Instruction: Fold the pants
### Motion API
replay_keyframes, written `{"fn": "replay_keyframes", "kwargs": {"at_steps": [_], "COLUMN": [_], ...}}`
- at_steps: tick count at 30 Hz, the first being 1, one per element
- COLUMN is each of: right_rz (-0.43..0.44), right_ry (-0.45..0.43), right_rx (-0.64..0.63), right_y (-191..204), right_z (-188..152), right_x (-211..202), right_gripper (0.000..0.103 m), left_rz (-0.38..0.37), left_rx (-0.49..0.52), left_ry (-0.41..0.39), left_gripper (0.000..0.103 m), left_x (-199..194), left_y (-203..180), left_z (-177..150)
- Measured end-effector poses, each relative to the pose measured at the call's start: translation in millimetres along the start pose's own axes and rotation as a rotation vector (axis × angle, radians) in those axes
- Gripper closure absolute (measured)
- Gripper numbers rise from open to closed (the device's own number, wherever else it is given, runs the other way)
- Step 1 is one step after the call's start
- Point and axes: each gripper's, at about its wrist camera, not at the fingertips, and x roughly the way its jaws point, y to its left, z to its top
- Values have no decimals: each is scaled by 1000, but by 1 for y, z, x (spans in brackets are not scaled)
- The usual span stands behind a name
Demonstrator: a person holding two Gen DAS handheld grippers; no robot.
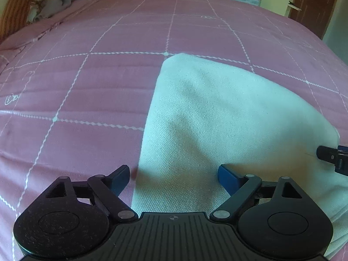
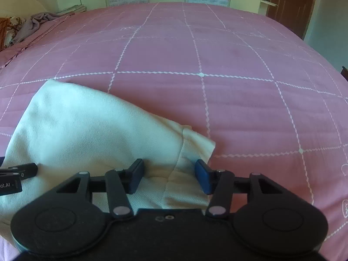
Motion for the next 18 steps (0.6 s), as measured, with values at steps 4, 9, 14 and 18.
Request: {"fn": "replay_keyframes", "kwargs": {"at_steps": [4, 9, 14, 18], "right_rz": [-13, 32, 47, 17], "right_ry": [-20, -190, -214, -170], "right_rx": [-58, -106, -56, -102], "right_y": [5, 11, 8, 13], "right_z": [-1, -38, -87, -94], "right_x": [-14, -69, -84, -78], "right_gripper": [49, 52, 52, 51], "left_rz": [1, -1, 17, -39], "left_rx": [63, 119, 37, -14], "left_ry": [-42, -81, -126, -148], "left_gripper": [15, 11, 0, 0], "left_x": [-19, -46, -66, -81], "left_y": [-8, -16, -17, -16], "left_z": [-14, -45, -67, -72]}}
